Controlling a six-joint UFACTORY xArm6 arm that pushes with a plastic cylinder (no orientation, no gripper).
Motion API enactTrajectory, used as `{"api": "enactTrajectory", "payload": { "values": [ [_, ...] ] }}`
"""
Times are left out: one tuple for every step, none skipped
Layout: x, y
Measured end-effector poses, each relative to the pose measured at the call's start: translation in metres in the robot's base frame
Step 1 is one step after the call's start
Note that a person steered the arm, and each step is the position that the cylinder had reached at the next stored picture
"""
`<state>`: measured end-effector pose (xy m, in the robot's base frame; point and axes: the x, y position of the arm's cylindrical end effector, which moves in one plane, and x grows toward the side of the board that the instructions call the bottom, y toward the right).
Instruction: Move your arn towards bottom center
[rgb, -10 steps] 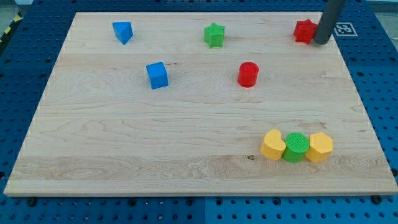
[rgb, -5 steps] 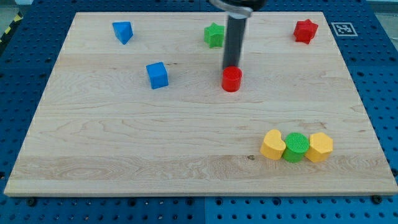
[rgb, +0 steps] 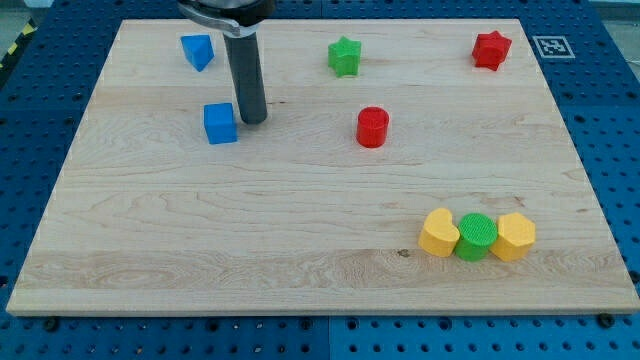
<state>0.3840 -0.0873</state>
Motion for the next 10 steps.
{"api": "enactTrajectory", "payload": {
  "values": [
    [0.009, -0.011],
    [0.029, -0.024],
    [0.033, -0.025],
    [0.028, -0.025],
    [0.027, -0.025],
    [0.017, 0.001],
    [0.046, 0.018],
    [0.089, 0.023],
    [0.144, 0.052],
    [0.183, 0.114]
  ]
}}
